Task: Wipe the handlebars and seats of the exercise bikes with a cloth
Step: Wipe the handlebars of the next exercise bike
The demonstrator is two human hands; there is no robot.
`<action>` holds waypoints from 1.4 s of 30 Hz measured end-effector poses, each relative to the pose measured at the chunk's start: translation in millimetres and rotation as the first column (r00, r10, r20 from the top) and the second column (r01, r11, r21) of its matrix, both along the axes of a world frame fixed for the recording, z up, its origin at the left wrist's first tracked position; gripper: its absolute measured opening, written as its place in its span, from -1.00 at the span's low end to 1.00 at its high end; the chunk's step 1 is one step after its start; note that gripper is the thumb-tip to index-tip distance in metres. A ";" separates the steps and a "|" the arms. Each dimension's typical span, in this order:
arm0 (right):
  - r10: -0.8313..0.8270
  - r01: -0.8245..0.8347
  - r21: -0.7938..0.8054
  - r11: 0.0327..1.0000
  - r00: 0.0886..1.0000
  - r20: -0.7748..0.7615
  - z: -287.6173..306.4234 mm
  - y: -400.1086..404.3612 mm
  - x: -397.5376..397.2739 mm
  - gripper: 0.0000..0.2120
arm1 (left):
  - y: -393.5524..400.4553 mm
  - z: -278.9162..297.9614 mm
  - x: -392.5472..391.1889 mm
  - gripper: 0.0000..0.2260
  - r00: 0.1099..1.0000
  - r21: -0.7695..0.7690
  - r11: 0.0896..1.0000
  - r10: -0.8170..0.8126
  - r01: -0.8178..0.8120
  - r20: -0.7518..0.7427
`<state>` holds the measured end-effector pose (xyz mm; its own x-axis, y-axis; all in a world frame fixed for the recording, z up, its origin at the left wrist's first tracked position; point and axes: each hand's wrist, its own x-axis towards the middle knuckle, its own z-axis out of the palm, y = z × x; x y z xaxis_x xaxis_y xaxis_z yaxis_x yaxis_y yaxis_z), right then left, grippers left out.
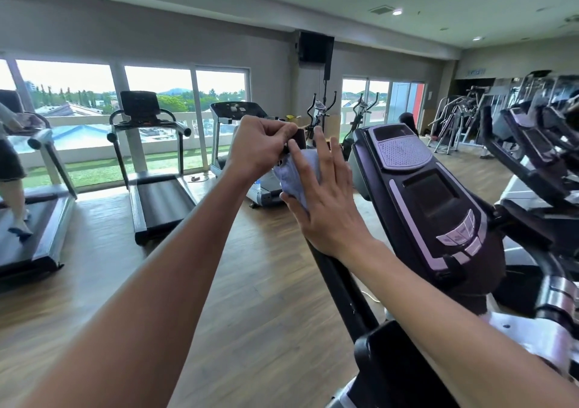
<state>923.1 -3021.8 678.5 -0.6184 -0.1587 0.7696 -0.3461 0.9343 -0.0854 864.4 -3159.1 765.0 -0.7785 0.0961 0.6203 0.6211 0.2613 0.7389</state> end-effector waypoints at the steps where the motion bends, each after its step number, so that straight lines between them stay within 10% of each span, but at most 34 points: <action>1: 0.024 -0.024 -0.003 1.000 1.000 0.019 -2.6 1.1 3.0 -0.28 | 0.5 -0.2 0.4 -0.85 1.000 -0.004 1.000 0.009 -0.009 0.005; 10: 0.086 -0.143 0.124 0.982 0.923 0.375 -35.6 24.1 104.8 -0.43 | 1.4 -2.3 0.5 -0.88 0.999 0.009 1.000 -0.021 0.020 0.048; 17: 0.025 -0.045 0.063 0.997 0.955 0.296 -11.1 3.5 46.0 -0.38 | 4.9 -5.6 6.1 -0.87 0.998 -0.011 0.999 0.041 -0.042 -0.050; 24: 0.242 -0.328 0.062 0.943 0.799 0.551 -36.1 55.1 149.7 -0.56 | 6.7 -12.1 -0.5 -0.86 0.998 0.050 0.998 0.031 -0.028 -0.059; 28: 0.113 -0.293 0.345 0.892 0.882 0.458 -20.8 38.5 112.9 -0.49 | 7.3 -10.4 -2.1 -0.89 0.999 0.050 0.999 -0.005 0.007 -0.041; 42: 0.126 -0.335 0.458 0.823 0.895 0.428 0.6 23.2 83.9 -0.54 | 7.2 -16.0 -9.9 -0.89 0.995 0.088 0.996 -0.001 0.009 -0.095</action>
<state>1007.0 -2998.6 679.1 -0.7269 -0.6349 0.2619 -0.5979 0.7726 0.2136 854.4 -3151.9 748.9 -0.7154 0.0414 0.6975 0.6906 0.1942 0.6967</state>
